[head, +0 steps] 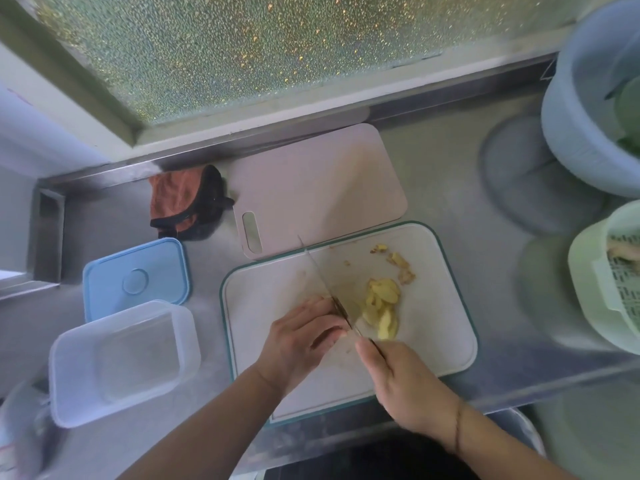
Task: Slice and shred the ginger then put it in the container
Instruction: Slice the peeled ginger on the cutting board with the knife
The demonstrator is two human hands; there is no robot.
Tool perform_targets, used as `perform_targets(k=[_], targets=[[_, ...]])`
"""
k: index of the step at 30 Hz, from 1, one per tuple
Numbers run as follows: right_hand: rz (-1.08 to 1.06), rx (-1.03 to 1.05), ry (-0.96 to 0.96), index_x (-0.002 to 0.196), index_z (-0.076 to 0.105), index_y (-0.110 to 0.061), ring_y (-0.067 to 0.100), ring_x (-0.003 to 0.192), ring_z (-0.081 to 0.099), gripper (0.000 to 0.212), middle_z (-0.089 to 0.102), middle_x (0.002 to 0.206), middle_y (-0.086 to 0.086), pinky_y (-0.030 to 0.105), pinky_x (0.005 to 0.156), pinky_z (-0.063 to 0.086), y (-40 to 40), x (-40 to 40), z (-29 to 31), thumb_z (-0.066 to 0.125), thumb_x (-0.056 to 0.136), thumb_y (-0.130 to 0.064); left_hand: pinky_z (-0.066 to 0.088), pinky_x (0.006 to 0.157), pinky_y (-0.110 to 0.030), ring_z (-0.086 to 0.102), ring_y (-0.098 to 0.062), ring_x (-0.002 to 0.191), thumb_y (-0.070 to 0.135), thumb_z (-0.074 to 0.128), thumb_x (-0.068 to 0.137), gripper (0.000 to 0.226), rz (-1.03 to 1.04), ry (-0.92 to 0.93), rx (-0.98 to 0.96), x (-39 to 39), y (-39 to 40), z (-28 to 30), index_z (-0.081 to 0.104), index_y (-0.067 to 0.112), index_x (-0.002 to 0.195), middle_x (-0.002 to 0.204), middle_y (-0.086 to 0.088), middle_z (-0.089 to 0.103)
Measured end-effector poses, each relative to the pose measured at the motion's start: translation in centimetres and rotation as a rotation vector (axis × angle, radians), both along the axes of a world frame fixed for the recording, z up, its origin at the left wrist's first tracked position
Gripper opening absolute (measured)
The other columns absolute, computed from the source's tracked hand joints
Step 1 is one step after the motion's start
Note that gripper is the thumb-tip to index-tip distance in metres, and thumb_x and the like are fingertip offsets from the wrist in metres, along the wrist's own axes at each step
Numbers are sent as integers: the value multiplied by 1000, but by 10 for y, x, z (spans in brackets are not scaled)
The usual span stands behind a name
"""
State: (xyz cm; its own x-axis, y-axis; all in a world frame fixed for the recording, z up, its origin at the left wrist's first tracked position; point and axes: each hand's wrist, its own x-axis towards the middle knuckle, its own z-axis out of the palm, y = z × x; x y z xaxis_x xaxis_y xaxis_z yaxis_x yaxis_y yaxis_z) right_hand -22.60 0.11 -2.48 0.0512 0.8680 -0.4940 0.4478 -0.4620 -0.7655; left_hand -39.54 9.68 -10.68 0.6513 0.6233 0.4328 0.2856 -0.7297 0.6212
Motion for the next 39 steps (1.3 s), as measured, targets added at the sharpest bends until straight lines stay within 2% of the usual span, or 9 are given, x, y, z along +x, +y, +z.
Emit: perform_targets(k=[7,12,15,18,22,26,31,37,39], targets=[[0,-7,-43,57,33,-22,7,50,38,50,45,50,-9,23,53,30,-7,-3,3,21,87,-60,56,99,-32,69,-19,110,14,78,88,13,-10,-5,-6,-1,-1,-2,75,10,100,110,-5,74],[0,26,-27,62,44,-24,6,50,43,57,42,51,-5,17,50,32,21,-6,-8,15,88,-65,58,96,-35,71,-22,107,17,75,90,14,-6,-16,-35,-1,-1,-2,76,6,99,108,-7,74],[-29,23,-55,58,38,-20,9,52,42,60,46,52,-4,22,53,32,-7,-5,-7,16,85,-68,59,94,-37,70,-20,108,15,78,89,11,-15,6,-22,-1,-1,-4,78,7,97,110,-5,74],[-14,-4,-14,56,35,-21,8,49,41,54,47,49,-8,26,54,33,-3,1,-10,21,88,-62,59,94,-36,70,-19,107,15,77,89,12,-2,0,-21,0,0,-3,78,7,97,109,-5,74],[-20,29,-14,57,35,-21,7,48,38,53,39,47,-4,22,51,28,9,-3,-14,22,89,-61,57,96,-32,70,-17,105,20,72,94,15,-16,-24,-9,0,0,1,77,7,97,106,-5,73],[-41,-44,14,56,38,-21,7,50,42,54,46,49,-5,30,57,36,-9,-1,-10,24,85,-63,56,98,-31,70,-18,106,15,77,88,12,-5,-11,-5,0,0,0,78,6,96,107,-6,74],[-9,26,-46,58,38,-21,9,51,40,55,40,52,-3,21,52,29,13,-5,-17,17,86,-64,57,96,-30,69,-18,103,13,76,90,10,-12,-47,-32,1,0,1,76,5,96,104,-6,72],[-25,-14,-54,61,45,-16,10,55,45,58,46,55,0,26,57,32,1,-7,-9,18,84,-63,59,91,-36,70,-20,104,12,78,89,10,-8,-39,-39,0,1,-3,76,6,97,107,-6,73],[-27,13,-39,63,46,-18,8,51,45,55,45,54,-2,20,52,32,19,-8,-12,20,88,-60,59,91,-36,70,-20,102,16,75,92,12,-13,-49,-43,1,1,-3,74,6,98,105,-7,72]])
